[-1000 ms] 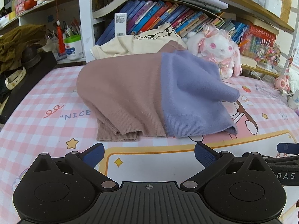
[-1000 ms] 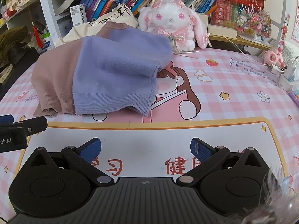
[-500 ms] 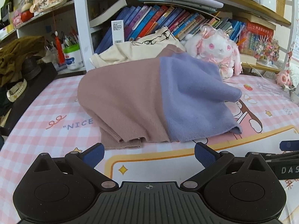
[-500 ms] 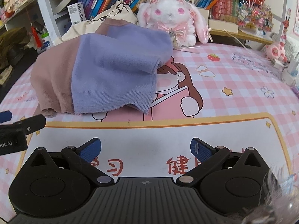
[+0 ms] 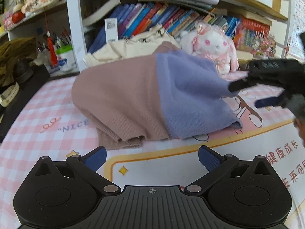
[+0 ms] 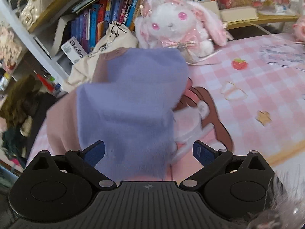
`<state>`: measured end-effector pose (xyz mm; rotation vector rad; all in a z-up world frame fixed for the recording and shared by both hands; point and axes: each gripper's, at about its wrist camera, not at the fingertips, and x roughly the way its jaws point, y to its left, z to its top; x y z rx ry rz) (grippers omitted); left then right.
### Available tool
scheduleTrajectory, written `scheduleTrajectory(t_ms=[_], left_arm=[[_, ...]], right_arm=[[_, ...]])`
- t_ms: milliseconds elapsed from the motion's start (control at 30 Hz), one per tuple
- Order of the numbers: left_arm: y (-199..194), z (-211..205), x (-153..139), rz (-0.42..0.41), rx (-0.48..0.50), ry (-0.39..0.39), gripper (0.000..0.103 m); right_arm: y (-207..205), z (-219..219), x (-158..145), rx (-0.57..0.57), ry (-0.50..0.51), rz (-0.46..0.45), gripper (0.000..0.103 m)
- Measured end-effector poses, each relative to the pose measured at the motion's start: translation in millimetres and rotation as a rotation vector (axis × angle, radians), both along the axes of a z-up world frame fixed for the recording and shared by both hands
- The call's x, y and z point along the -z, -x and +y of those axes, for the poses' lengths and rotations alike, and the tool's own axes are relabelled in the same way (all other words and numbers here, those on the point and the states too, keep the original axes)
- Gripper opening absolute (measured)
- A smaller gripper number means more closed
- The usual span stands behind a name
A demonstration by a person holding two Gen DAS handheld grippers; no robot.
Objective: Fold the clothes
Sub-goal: 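Grasp the lavender half of the folded sweater with the right tool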
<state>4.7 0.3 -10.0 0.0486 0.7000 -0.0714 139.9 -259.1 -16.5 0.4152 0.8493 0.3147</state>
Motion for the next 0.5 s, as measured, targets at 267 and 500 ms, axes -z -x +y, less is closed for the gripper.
scheduleTrajectory(t_ms=[267, 500], left_arm=[[21.4, 6.5, -14.6, -0.081, -0.023, 0.006, 0.103], [36.1, -24.8, -20.8, -0.103, -0.024, -0.065, 0.103]], right_arm=[[-56.6, 4.2, 26.7, 0.038, -0.143, 0.139, 0.073], [-15.8, 28.9, -8.6, -0.229, -0.280, 0.045, 0.002]])
